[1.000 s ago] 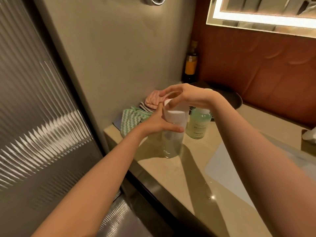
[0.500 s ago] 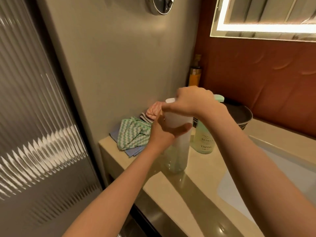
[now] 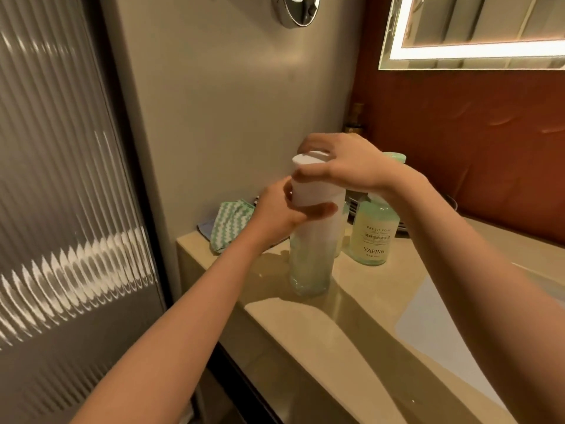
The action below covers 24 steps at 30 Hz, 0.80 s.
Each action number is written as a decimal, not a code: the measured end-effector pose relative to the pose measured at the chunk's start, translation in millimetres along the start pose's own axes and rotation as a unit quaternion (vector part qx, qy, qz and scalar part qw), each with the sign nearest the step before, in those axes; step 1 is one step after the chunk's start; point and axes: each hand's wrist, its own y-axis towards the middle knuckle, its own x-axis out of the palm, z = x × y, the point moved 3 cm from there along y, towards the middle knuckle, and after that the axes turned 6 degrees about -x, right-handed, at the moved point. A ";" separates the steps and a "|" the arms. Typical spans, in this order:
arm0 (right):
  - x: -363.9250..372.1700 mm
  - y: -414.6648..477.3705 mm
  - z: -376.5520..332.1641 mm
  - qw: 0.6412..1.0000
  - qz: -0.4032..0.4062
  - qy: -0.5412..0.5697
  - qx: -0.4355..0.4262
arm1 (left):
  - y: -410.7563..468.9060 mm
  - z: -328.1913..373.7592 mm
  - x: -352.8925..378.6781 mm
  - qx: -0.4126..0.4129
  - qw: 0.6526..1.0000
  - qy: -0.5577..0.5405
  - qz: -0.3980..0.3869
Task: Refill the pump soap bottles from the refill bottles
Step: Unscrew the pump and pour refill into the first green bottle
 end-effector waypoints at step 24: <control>-11.8 -2.0 -20.9 0.988 -0.137 -0.025 0.062 | -8.0 10.2 10.5 -0.138 0.976 -0.011 0.168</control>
